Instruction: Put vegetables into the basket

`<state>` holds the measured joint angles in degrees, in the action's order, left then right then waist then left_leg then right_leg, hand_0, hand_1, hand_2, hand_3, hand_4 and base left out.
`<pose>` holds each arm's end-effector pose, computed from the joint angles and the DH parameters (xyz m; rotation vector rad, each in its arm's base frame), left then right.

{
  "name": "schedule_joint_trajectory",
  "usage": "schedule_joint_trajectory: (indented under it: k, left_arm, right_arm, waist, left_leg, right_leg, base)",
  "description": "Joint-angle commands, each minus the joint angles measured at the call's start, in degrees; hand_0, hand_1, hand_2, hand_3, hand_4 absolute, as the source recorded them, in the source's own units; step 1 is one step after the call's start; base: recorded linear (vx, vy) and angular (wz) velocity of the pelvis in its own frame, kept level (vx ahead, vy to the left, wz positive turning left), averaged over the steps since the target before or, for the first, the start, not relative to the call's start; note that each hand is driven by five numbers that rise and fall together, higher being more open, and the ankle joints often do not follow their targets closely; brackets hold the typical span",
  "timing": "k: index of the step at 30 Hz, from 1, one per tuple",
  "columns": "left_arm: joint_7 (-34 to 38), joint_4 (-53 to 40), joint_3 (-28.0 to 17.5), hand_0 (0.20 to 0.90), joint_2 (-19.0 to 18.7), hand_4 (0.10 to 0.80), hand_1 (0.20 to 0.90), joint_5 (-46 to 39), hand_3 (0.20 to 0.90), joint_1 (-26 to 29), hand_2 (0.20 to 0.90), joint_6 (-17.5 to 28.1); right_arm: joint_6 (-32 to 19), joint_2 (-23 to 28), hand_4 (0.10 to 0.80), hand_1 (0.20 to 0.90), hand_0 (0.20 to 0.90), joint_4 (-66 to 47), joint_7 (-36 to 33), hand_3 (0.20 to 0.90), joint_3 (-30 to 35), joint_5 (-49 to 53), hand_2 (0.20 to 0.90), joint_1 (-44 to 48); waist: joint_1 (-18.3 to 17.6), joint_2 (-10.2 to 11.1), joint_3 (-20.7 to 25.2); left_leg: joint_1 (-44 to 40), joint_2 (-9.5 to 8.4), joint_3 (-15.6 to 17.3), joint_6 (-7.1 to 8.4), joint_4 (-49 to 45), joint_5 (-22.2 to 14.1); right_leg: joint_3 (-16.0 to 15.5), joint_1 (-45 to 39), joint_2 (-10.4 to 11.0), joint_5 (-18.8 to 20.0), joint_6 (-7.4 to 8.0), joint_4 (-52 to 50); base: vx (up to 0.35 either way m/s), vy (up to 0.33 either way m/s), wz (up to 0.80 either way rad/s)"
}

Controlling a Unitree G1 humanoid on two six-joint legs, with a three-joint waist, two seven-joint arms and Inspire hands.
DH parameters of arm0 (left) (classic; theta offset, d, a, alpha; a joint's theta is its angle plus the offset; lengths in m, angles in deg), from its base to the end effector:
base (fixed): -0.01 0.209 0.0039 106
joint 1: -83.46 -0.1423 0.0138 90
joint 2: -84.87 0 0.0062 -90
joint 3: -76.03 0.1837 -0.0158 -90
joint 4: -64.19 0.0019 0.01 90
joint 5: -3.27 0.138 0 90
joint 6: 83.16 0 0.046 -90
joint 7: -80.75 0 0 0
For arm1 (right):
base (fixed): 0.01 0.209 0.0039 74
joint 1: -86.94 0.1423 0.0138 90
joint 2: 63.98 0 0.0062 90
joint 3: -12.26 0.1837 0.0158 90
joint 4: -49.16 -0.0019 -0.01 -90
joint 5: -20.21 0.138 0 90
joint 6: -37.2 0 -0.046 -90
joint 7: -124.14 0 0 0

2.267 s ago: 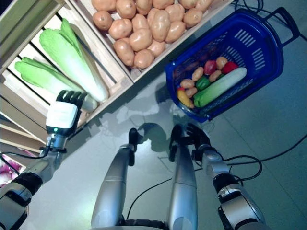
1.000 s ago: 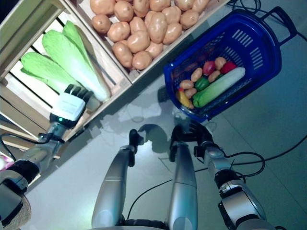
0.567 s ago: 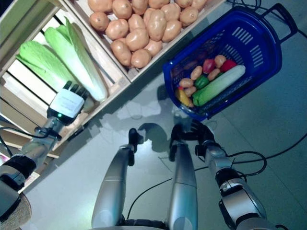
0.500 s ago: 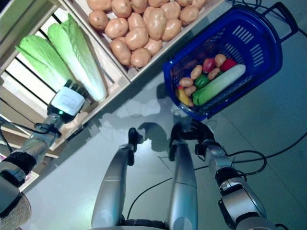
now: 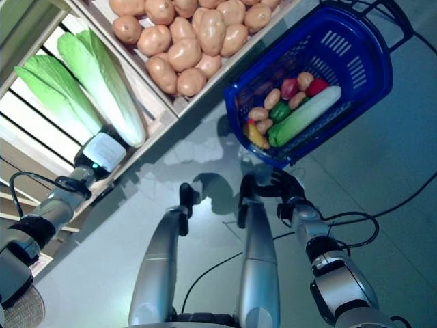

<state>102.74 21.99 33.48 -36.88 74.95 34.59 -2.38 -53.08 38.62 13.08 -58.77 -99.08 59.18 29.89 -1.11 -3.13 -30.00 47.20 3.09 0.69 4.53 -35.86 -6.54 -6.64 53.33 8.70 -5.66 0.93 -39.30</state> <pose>0.2964 0.2871 0.0922 2.4828 -0.1597 -0.0751 0.2865 -0.2405 0.0330 -0.0311 0.4033 -0.1274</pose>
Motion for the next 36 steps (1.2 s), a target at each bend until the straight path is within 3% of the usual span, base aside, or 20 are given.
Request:
schedule_joint_trajectory:
  k: [1, 8, 10, 15, 23, 30, 36]
  left_arm:
    - [1.02, 0.32, -2.46, 0.3, -0.78, 0.4, 0.3, -1.78, 0.3, -0.37, 0.3, -2.6]
    - [1.16, -1.95, -2.83, 0.3, -1.6, 0.4, 0.3, -3.53, 0.3, -0.1, 0.3, -3.03]
    - [1.13, -2.12, -3.31, 0.3, -1.59, 0.4, 0.3, -4.15, 0.3, -0.19, 0.3, -5.88]
    - [6.68, -0.67, -5.2, 0.3, -0.58, 0.4, 0.3, -14.39, 0.3, 0.24, 0.3, -10.1]
    - [16.9, 1.88, -9.77, 0.3, 1.38, 0.4, 0.3, -25.17, 0.3, -0.94, 0.3, -9.26]
    - [29.35, 1.12, -13.88, 0.3, 2.85, 0.4, 0.3, -34.63, 0.3, -0.88, 0.3, -2.25]
    - [31.98, -3.02, -18.16, 0.3, 5.49, 0.4, 0.3, -42.9, 0.3, -2.53, 0.3, 4.12]
  right_arm:
    - [-2.35, 2.19, 0.8, 0.9, 0.9, -2.14, 0.74, 0.9, -1.66, 3.22, 0.9, -0.88]
    - [-2.44, 2.39, 0.8, 0.9, 0.9, -2.78, 0.61, 0.9, -1.21, 3.24, 0.9, -1.68]
    - [-2.55, 2.33, 0.8, 0.9, 0.9, -2.91, 0.32, 0.9, -1.19, 3.34, 0.9, -1.74]
    - [-3.58, 1.42, 0.8, 0.9, 0.9, -2.24, 0.67, 0.9, -1.14, 3.54, 0.9, -2.07]
    - [-3.5, -0.04, 0.8, 0.9, 0.9, -2.32, 0.14, 0.9, -1.24, 3.14, 0.9, -2.58]
    - [-5.39, -1.83, 0.8, 0.9, 0.9, -0.91, -0.28, 0.9, -1.15, 2.89, 0.9, -3.44]
    - [-6.28, -3.51, 0.8, 0.9, 0.9, -0.9, -1.6, 0.9, -0.61, 2.31, 0.9, -4.68]
  waist:
    - [-0.25, -1.03, 0.21]
    - [-0.08, -0.78, 0.21]
    - [-0.03, -0.67, 0.21]
    - [0.17, -0.22, 0.21]
    - [0.36, 0.32, 0.21]
    - [0.79, 0.8, 0.21]
    - [1.89, 1.17, 0.21]
  left_leg:
    - [2.57, -0.9, 4.33, -1.19, 2.14, 3.42]
    - [2.62, -0.94, 4.09, -1.35, 1.92, 3.22]
    - [2.29, -1.02, 4.06, -1.39, 2.13, 3.24]
    - [2.05, -1.02, 3.71, -1.32, 2.48, 3.57]
    - [0.03, -1.29, 2.94, -0.9, 5.43, 5.19]
    - [-4.64, -1.92, 2.02, 0.1, 13.14, 9.02]
    - [-10.2, -2.79, 0.54, 0.36, 19.97, 11.04]
  right_leg:
    - [-0.48, -2.9, -0.42, -0.25, 1.45, 0.49]
    - [-0.49, -3.1, -0.63, -0.42, 1.34, 0.4]
    - [-0.52, -3.4, -0.76, -0.43, 1.37, 0.53]
    - [-0.61, -3.83, -0.84, -0.16, 1.5, 0.91]
    - [-0.31, -5.81, -1.64, 1.08, 1.89, 4.1]
    - [-0.98, -11.4, -1.84, 4.22, 2.89, 13.32]
    - [-2.52, -17.63, -0.99, 5.95, 3.74, 20.55]
  base:
    - [0.0, 0.0, 0.0]
    - [0.0, 0.0, 0.0]
    - [0.0, 0.0, 0.0]
    - [0.002, -0.019, 0.0]
    - [0.006, -0.019, 0.0]
    - [0.009, -0.014, -0.01]
    - [-0.001, -0.024, 0.01]
